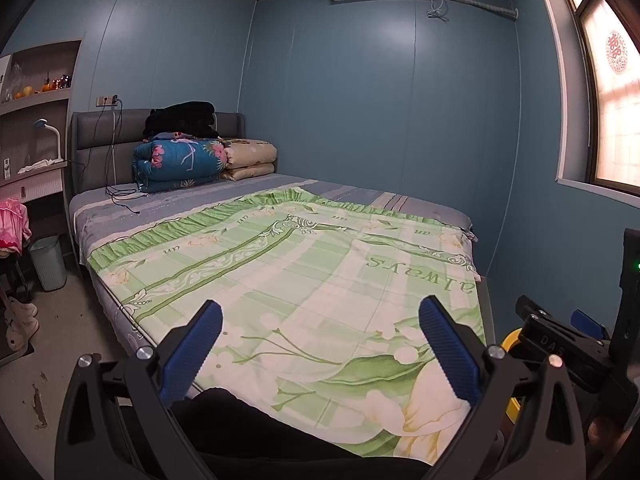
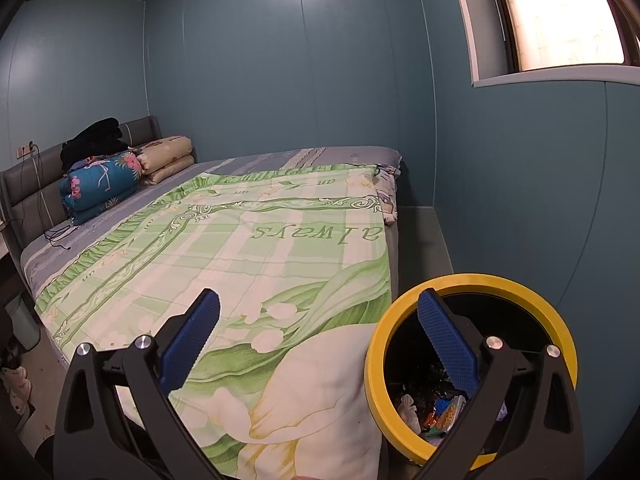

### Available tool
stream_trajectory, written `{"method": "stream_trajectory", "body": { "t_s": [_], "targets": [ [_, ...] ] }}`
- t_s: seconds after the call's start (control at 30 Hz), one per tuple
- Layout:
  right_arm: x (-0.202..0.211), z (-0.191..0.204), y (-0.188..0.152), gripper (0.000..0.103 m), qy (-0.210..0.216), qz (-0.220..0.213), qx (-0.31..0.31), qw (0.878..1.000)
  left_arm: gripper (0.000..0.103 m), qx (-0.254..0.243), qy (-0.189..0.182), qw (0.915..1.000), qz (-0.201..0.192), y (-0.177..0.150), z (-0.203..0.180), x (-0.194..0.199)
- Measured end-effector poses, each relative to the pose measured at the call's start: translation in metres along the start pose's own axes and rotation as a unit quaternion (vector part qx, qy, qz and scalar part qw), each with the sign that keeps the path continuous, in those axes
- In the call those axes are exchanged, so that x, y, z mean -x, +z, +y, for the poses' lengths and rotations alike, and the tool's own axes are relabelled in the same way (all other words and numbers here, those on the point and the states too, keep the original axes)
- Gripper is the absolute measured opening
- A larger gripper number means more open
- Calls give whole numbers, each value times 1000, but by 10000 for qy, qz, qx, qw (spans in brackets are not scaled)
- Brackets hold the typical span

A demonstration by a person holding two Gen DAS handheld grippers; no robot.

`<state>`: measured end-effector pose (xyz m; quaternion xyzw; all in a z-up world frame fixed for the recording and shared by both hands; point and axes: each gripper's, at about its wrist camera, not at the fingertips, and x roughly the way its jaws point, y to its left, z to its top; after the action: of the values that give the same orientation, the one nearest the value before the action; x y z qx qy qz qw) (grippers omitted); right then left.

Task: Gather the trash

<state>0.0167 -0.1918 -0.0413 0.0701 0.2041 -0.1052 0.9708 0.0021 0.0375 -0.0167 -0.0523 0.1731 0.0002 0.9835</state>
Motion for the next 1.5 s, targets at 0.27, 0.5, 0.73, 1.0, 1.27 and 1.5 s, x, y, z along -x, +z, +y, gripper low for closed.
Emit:
{"method": "stream_trajectory", "body": {
  "t_s": [0.27, 0.5, 0.73, 1.0, 1.27, 1.5],
  "targets": [
    [-3, 0, -1, 95, -22, 46, -17, 10000, 95, 34, -27, 10000, 28, 1, 3, -2],
    [-4, 0, -1, 95, -18, 88, -13, 10000, 95, 47, -42, 10000, 47, 2, 4, -3],
    [-5, 0, -3, 95, -12, 127, -29, 9999, 95, 69, -49, 9999, 75, 0, 5, -5],
    [-8, 2, -6, 95, 11, 202, -30, 9998, 95, 59, -64, 9999, 111, 0, 4, -6],
    [-11, 0, -7, 95, 19, 257, -60, 9997, 95, 63, -75, 9999, 139, 0, 3, -7],
    [-12, -1, -8, 95, 15, 275, -75, 9996, 95, 59, -81, 9998, 150, -1, 1, -8]
  ]
}}
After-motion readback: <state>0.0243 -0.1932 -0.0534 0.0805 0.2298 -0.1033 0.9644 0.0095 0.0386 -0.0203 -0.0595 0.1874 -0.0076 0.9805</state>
